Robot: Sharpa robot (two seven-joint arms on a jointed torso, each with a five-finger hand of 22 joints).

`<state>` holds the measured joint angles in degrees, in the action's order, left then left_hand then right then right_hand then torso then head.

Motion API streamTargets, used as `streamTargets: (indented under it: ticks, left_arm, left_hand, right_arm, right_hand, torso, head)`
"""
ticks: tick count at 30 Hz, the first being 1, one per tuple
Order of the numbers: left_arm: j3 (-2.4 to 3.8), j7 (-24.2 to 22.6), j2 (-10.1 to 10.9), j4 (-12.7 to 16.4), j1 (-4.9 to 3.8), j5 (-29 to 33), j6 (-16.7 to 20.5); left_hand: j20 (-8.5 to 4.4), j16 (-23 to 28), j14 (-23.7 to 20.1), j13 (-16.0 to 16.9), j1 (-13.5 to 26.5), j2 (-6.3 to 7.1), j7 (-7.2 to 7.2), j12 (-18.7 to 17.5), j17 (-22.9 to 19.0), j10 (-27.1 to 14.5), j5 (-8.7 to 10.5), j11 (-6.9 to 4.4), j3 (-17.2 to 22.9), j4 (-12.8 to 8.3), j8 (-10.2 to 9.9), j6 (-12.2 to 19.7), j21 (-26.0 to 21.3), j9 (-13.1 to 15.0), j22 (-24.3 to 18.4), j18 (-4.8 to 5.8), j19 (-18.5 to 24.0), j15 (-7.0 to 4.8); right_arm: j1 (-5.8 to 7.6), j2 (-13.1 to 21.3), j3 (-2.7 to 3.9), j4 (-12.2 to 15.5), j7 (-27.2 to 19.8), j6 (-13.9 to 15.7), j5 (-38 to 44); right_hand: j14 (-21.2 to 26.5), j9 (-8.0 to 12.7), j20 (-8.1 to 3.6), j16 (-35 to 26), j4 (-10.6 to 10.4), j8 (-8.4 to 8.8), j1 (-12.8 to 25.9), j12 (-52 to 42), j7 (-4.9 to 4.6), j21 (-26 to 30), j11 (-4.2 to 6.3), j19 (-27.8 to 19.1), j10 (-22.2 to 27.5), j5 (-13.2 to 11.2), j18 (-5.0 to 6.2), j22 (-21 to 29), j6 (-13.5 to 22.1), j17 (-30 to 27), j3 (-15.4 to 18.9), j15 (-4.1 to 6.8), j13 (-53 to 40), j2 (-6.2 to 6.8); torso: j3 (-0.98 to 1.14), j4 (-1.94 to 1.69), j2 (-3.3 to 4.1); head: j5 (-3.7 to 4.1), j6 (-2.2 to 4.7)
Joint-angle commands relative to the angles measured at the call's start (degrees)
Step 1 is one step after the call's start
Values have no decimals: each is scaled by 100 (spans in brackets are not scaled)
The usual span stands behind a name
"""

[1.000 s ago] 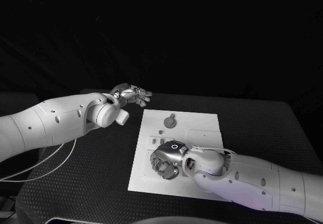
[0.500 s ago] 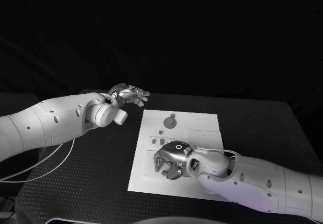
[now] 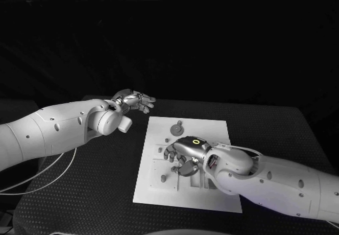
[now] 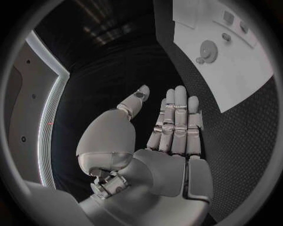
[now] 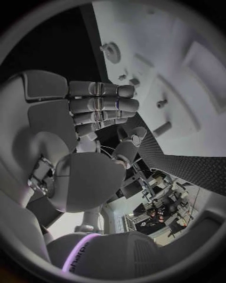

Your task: Assemble the parts on the task board

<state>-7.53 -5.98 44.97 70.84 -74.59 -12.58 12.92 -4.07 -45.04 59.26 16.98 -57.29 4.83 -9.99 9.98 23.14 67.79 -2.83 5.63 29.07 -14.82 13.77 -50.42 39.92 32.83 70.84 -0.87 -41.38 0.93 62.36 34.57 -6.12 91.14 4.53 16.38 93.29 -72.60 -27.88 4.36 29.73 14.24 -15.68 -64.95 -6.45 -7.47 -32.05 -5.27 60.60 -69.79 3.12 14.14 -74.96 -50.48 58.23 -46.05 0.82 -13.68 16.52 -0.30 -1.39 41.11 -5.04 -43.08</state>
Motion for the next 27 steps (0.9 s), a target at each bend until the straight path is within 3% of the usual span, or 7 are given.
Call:
streamTargets:
  ticks: [1,5,7,9,11,14,27]
  left_arm:
    - [4,-61,-8,-27,-13,31,-63]
    - [3,-54,-10,-54,-13,32,-52]
    - [2,-53,-15,-68,-13,33,-57]
    - [2,-53,-22,-80,-13,33,-58]
    - [1,-56,-38,-98,-13,33,-50]
    - [0,-60,-49,-123,-12,38,-56]
    - [-2,-70,-80,-161,-10,77,-62]
  left_hand:
    - [-50,32,43,7,45,11,13,19,6,-38,-12,5,-6,19,34,37,-33,-4,6,-39,-46,15]
    - [-50,35,41,7,43,17,14,22,9,-38,-12,5,-7,16,36,35,-35,-3,8,-39,-45,15]
    - [-48,38,40,7,48,22,14,24,11,-38,-12,5,-10,18,37,34,-36,-3,9,-38,-44,16]
    - [-48,39,40,7,49,24,14,24,12,-39,-12,5,-11,18,37,34,-37,-3,10,-37,-44,17]
    - [-48,39,39,7,50,25,14,25,12,-39,-12,5,-11,18,38,35,-37,-3,10,-37,-44,17]
    - [-47,41,39,8,51,27,14,26,13,-39,-11,5,-12,18,38,34,-38,-3,11,-37,-43,17]
    - [-46,45,37,8,54,27,14,30,17,-39,-12,4,-13,21,40,34,-41,-3,13,-36,-41,19]
  right_arm:
    - [220,183,28,40,-212,-125,-1395]
    - [593,578,55,129,-159,-454,-2640]
    - [816,790,52,191,32,-822,-3235]
    - [931,979,51,261,347,-1209,-3617]
    - [1026,1156,49,297,592,-1436,-3739]
    - [1067,1329,32,263,990,-1783,-3891]
    - [1069,1778,-344,166,2224,-3261,-4253]
  right_hand:
    - [-11,6,13,36,-51,22,71,-77,-1,-25,29,39,-131,-26,86,-114,50,13,50,32,-47,-5]
    - [-21,-37,6,52,-251,-52,460,-173,-117,-62,75,37,-221,-22,86,-121,-38,38,404,71,-169,-129]
    - [-281,-177,-127,282,-265,-222,529,-827,-82,-275,282,300,-624,-9,86,-132,-266,205,704,277,-700,-278]
    - [-371,-333,-261,666,-288,-308,595,-1706,15,-589,361,456,-437,-15,85,-167,-342,557,927,343,-1456,-398]
    - [-183,-461,-265,882,-396,-315,690,-2431,-53,-798,401,322,167,-41,86,-158,-288,763,911,349,-2130,-390]
    - [-65,-706,-353,1447,-678,-349,850,-3670,-17,-1388,399,232,854,-28,86,-155,-216,1145,785,389,-3134,-393]
    - [-336,-1130,-739,2935,-1766,-342,1982,-5282,133,-2606,559,408,646,-37,86,-137,-217,1798,650,562,-4023,-537]
  torso:
    - [2,4,-8]
    - [-4,19,-18]
    - [-8,31,-28]
    - [-11,45,-39]
    - [-16,60,-50]
    - [-23,78,-73]
    - [-25,145,-121]
  head:
    - [69,49]
    - [100,69]
    - [94,59]
    - [102,52]
    - [107,63]
    - [118,84]
    - [107,54]
